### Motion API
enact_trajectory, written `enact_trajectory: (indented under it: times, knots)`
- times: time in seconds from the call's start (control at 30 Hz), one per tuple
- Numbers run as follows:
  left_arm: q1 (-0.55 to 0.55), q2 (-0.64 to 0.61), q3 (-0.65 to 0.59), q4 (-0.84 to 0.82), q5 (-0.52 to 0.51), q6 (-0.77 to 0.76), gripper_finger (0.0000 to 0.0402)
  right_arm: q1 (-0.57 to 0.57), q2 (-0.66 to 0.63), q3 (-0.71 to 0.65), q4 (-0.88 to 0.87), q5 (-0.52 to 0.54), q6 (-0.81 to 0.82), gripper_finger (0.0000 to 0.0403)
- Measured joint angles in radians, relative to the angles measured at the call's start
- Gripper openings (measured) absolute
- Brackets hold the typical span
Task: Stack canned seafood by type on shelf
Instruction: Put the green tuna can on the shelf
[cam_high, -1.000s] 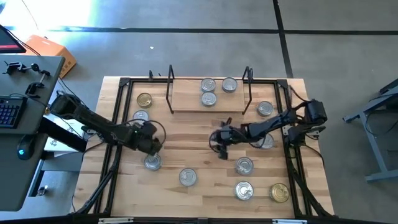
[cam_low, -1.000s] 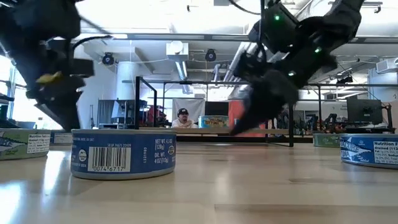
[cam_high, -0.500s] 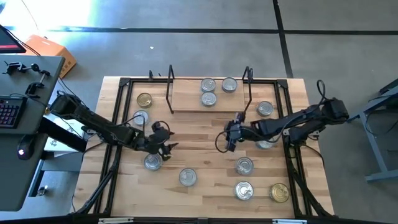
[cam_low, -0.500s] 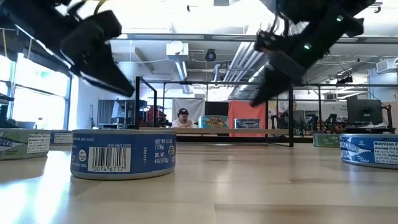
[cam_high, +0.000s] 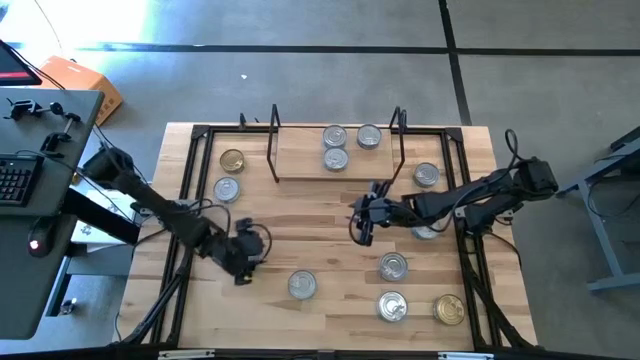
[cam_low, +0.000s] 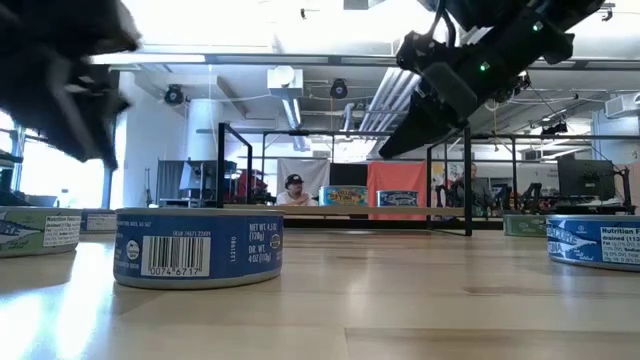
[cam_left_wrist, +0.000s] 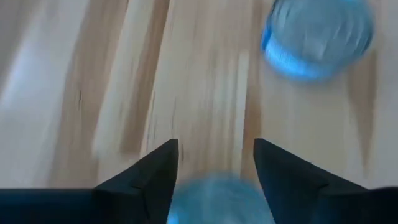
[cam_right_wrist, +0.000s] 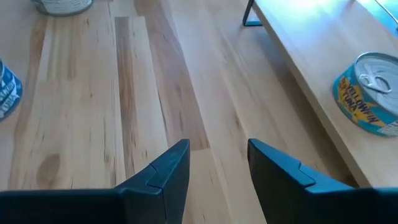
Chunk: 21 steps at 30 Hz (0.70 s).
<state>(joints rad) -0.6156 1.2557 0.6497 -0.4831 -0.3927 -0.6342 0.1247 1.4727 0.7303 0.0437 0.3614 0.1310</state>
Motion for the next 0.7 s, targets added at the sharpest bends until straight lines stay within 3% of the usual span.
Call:
enact_trajectory:
  times: [0.4, 0.5, 0.7]
  knots:
    - [-0.205, 0.008, 0.011, -0.043, 0.035, -0.383, 0.0120, -0.005, 0.135, 0.000, 0.143, 0.000, -0.032, 0.0153]
    - [-0.224, 0.024, 0.011, -0.042, 0.029, -0.374, 0.0108, -0.012, 0.162, 0.000, 0.207, -0.002, -0.069, 0.0153]
    - [-0.210, 0.131, 0.011, -0.046, 0.007, -0.217, 0.0095, -0.020, 0.175, 0.000, 0.270, -0.002, -0.096, 0.0153]
